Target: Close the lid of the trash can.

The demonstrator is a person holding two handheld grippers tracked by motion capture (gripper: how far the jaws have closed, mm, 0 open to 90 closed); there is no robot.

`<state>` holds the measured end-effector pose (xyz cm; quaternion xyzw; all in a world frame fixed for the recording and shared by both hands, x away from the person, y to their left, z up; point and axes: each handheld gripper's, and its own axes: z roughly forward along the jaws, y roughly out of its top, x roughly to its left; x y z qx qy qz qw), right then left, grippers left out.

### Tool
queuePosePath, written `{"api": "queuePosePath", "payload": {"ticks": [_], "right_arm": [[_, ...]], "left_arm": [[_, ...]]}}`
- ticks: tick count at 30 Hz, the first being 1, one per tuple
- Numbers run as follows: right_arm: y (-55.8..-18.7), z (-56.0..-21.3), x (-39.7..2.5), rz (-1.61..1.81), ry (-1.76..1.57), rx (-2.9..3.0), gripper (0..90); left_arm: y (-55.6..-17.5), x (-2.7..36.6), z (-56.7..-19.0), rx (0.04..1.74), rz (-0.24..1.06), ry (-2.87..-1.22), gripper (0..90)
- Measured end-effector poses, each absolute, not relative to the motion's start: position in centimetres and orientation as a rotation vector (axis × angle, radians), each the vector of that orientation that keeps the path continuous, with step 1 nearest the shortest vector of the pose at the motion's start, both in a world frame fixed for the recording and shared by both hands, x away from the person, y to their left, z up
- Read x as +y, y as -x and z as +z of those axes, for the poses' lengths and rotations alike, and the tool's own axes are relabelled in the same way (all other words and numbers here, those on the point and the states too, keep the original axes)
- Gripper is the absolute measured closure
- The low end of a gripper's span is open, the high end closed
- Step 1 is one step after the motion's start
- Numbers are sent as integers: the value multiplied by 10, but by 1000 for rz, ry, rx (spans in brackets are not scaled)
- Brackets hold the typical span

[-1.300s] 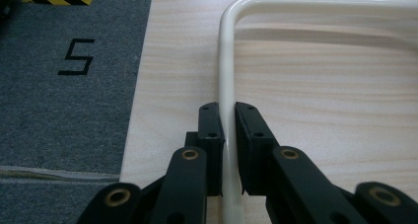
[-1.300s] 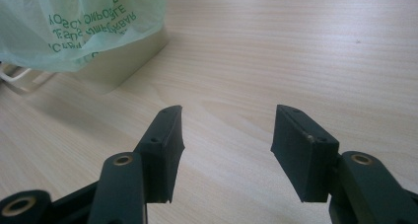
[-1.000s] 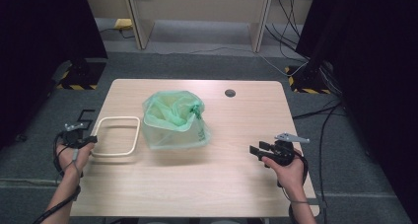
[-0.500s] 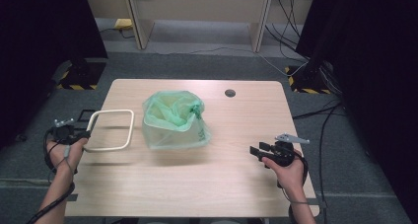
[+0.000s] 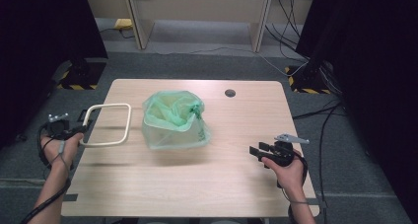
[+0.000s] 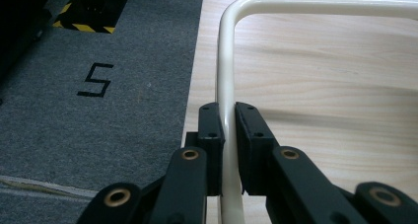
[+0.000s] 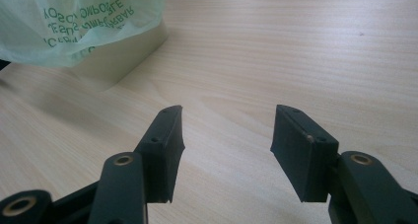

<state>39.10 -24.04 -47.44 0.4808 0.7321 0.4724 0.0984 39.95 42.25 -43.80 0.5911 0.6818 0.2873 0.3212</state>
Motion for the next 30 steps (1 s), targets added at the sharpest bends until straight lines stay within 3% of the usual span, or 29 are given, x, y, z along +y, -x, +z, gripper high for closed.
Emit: {"api": "queuePosePath", "payload": {"ticks": [30], "right_arm": [[-391, -474, -242, 1396, -1425, 2164, 459]], "left_arm": [[-402, 420, -421, 1772, 762, -1526, 814]]}}
